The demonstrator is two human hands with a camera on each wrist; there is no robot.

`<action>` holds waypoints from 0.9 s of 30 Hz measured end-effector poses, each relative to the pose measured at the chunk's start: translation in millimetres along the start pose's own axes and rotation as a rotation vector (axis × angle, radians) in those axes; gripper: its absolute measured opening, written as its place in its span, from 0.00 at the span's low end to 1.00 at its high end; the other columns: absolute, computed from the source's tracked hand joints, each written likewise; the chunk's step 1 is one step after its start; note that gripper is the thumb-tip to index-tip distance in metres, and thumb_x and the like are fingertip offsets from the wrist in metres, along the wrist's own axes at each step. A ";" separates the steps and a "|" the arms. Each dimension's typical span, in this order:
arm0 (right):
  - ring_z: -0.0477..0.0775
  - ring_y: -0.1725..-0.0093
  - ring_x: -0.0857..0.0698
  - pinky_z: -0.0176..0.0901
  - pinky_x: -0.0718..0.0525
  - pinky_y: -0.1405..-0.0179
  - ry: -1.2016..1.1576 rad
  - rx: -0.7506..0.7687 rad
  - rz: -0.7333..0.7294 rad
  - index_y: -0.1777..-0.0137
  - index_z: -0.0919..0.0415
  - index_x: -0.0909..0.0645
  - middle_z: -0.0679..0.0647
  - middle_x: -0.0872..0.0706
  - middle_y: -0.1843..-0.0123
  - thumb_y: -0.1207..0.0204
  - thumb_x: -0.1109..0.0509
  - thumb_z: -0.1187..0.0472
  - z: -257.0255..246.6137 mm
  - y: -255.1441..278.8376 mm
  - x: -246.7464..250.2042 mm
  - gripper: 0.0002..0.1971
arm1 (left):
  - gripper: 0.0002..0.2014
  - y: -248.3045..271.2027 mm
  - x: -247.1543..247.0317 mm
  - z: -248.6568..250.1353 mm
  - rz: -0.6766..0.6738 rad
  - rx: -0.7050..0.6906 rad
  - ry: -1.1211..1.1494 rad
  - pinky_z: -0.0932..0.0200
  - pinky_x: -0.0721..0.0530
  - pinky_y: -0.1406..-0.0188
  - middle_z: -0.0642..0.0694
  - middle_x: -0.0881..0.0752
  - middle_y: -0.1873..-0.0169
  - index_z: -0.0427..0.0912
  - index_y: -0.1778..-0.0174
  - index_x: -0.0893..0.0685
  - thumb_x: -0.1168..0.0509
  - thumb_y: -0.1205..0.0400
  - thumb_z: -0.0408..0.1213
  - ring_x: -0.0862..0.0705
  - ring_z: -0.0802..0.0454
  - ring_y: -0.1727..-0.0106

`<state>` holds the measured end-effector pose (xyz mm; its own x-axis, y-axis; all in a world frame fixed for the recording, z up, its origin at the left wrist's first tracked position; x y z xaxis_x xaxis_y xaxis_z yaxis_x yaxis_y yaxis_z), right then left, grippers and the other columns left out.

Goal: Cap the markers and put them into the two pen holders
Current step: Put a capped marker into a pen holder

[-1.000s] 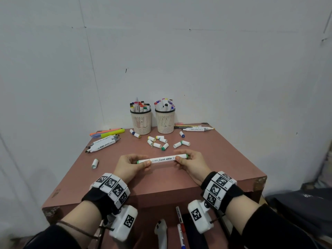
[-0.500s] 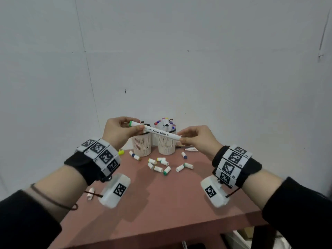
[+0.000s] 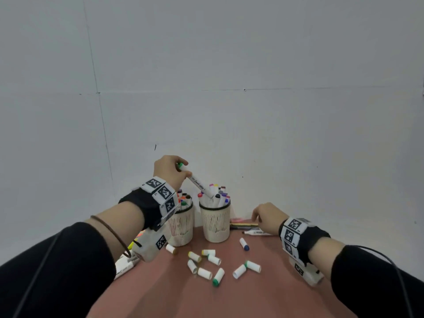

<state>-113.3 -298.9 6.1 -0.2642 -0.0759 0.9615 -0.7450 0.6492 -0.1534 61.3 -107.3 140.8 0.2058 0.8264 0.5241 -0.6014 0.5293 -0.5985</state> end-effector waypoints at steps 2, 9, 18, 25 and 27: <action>0.57 0.42 0.16 0.40 0.18 0.44 0.084 -0.009 -0.060 0.39 0.63 0.16 0.59 0.16 0.38 0.24 0.39 0.73 6.1 -10.5 -6.0 0.18 | 0.14 -13.7 -7.9 0.0 -0.022 -0.013 -0.019 0.55 0.16 0.45 0.37 0.12 0.54 0.38 0.46 0.12 0.24 0.28 0.32 0.13 0.44 0.52; 0.56 0.42 0.15 0.38 0.19 0.47 0.262 0.018 -0.252 0.39 0.62 0.14 0.60 0.13 0.40 0.27 0.34 0.73 19.7 -35.6 -21.8 0.18 | 0.23 -38.4 -40.7 -2.5 -0.195 -0.017 -0.106 0.66 0.23 0.46 0.38 0.12 0.46 0.41 0.34 0.17 0.25 0.27 0.31 0.14 0.46 0.44; 0.53 0.47 0.15 0.37 0.21 0.51 0.341 0.057 -0.381 0.40 0.62 0.13 0.59 0.12 0.42 0.31 0.24 0.67 22.9 -45.0 -31.8 0.18 | 0.22 -36.6 -85.0 -7.5 -0.313 -0.037 -0.192 0.66 0.23 0.49 0.39 0.14 0.43 0.45 0.38 0.14 0.24 0.28 0.27 0.16 0.45 0.42; 0.52 0.52 0.18 0.42 0.19 0.49 0.384 0.086 -0.461 0.42 0.67 0.13 0.60 0.12 0.41 0.34 0.20 0.65 18.9 -40.2 -38.9 0.18 | 0.15 -16.2 -116.5 -26.7 -0.500 -0.040 -0.357 0.63 0.20 0.44 0.41 0.14 0.42 0.42 0.42 0.12 0.26 0.25 0.33 0.17 0.48 0.41; 0.50 0.54 0.21 0.38 0.22 0.55 0.369 0.094 -0.482 0.42 0.68 0.14 0.62 0.13 0.41 0.33 0.21 0.66 16.6 -35.5 -38.8 0.19 | 0.16 -13.8 -117.4 -30.2 -0.507 -0.045 -0.361 0.63 0.20 0.41 0.42 0.15 0.39 0.43 0.39 0.14 0.27 0.24 0.33 0.17 0.49 0.39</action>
<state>-86.7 -331.5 -29.5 0.3327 -0.0662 0.9407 -0.7830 0.5365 0.3147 68.7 -205.9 69.3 0.1786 0.3572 0.9168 -0.4623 0.8530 -0.2423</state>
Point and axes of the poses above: each hand's wrist, its own y-axis away from the middle knuckle, its own x-axis out of the back of the hand, z = x × y, the point moved 6 cm from there along -y, towards the middle knuckle
